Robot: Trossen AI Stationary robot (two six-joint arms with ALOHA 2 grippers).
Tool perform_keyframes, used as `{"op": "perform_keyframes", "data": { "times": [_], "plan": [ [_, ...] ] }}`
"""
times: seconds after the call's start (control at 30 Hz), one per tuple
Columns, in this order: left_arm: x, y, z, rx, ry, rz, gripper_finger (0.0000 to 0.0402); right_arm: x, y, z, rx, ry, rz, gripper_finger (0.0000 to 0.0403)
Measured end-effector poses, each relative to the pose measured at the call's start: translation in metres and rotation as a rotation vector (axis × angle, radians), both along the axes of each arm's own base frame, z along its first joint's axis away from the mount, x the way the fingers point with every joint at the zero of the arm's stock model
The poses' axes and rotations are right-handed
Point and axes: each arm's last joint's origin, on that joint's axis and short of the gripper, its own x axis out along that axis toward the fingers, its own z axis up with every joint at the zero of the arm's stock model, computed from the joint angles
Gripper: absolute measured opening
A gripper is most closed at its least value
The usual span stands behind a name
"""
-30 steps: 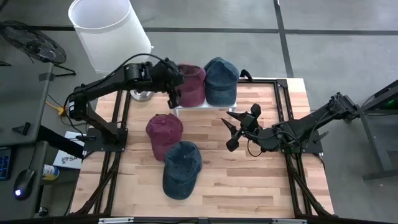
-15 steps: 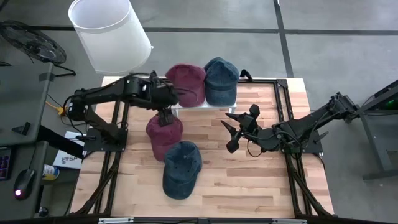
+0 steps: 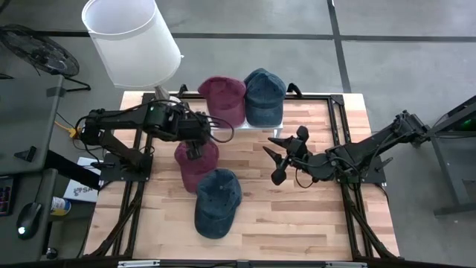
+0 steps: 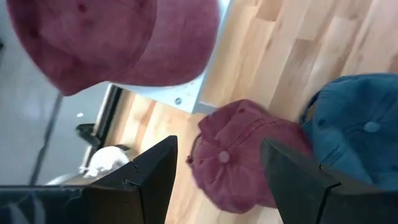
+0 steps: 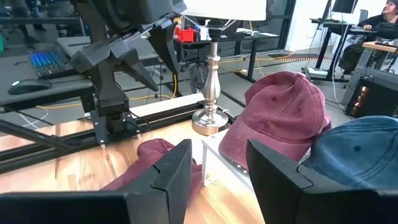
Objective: Pick & Place hat
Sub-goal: Stack the red cap on top of the red cap on the shelf
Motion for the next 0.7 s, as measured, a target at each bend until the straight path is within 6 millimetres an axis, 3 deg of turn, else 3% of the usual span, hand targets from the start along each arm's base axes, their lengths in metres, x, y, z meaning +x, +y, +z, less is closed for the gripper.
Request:
{"op": "perform_keyframes", "data": {
  "times": [0.17,0.37,0.5,0.7],
  "plan": [
    [0.012,-0.003,-0.006,-0.087,-0.083,-0.03,0.0224,0.0,0.0,-0.001,-0.001,0.009,0.012,0.0146],
    [0.025,-0.008,-0.044,-0.209,-0.103,-0.116,0.0224,0.0,0.001,-0.002,0.002,0.02,0.03,0.0145],
    [0.015,-0.008,-0.067,-0.242,-0.119,-0.094,0.0224,0.0,0.001,-0.003,0.01,0.027,0.034,0.0146],
    [-0.029,-0.002,-0.089,-0.243,-0.222,0.009,0.0224,-0.001,0.001,-0.005,0.02,0.041,0.037,0.0145]
  ]
}}
